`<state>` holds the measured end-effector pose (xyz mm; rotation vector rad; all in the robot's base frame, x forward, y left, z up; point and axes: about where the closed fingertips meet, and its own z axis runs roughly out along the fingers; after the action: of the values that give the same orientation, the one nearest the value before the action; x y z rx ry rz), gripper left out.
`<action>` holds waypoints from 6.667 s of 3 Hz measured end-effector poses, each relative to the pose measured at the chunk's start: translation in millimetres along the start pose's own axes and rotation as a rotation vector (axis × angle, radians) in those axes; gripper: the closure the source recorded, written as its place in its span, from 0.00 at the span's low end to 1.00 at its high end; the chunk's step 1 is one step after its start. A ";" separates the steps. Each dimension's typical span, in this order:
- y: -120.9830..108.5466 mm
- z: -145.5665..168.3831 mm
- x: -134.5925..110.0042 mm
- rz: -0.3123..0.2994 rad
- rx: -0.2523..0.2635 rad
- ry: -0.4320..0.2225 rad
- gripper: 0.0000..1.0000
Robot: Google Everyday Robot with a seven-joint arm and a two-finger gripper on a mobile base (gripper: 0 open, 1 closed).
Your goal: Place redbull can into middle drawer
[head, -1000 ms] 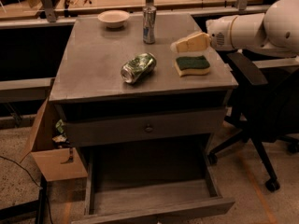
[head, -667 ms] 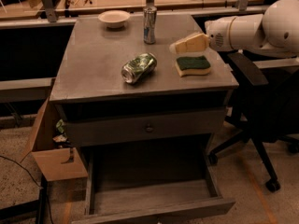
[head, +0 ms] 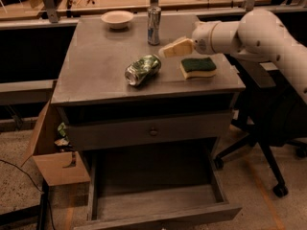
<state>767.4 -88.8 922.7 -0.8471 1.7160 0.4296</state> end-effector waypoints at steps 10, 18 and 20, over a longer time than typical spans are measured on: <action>-48.2 43.8 -61.8 0.102 -0.177 -0.256 1.00; 147.0 -222.7 -100.7 0.243 -0.417 -0.408 1.00; 212.5 -196.1 -15.6 0.300 -0.497 -0.263 1.00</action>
Offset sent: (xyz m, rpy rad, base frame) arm 0.1206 0.0921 0.0050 0.1907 0.0141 0.0386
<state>482.4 -70.4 970.3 -0.8333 1.5108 1.1542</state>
